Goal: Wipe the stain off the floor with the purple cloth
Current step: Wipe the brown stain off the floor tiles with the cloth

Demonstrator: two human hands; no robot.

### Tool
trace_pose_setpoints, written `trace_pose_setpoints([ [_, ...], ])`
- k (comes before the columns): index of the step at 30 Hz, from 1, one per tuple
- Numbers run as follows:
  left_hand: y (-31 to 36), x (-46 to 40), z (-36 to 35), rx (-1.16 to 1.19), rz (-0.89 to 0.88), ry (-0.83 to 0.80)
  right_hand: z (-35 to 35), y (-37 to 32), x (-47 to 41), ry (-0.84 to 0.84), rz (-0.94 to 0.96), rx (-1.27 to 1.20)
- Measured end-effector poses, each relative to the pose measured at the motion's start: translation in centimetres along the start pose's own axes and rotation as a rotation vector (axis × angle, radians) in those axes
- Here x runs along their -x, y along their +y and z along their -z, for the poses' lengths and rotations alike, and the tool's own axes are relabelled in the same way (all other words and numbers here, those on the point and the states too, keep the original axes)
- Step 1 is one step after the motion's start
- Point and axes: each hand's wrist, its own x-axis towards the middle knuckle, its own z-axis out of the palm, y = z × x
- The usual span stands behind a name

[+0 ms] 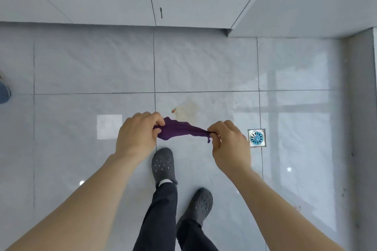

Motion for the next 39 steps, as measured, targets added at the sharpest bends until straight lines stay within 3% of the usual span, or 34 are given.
trace_pose_setpoints([
  [11, -8.5, -5.6, -20.1, 0.001, 0.026, -0.191, -19.4, 11.6, -3.7, -0.068, -0.008, 0.021],
  [16, -11.8, -10.9, -26.0, -0.006, -0.022, -0.202, -26.4, 14.9, -8.2, 0.008, 0.003, 0.022],
  [23, -14.4, -18.5, -31.2, 0.024, -0.121, -0.016, -33.5, 17.2, -15.0, 0.289, -0.013, 0.017],
  [32, -15.5, -20.0, -34.7, -0.025, -0.285, 0.154, -34.8, 17.4, -20.2, 0.501, 0.058, -0.13],
  [35, -17.0, -20.8, -34.1, -0.055, -0.247, 0.282, -36.2, 16.4, -19.5, 0.469, 0.111, -0.059],
  [39, -19.0, -22.5, -33.4, -0.158, -0.168, 0.331, -40.6, 15.3, -16.9, 0.188, 0.235, 0.172],
])
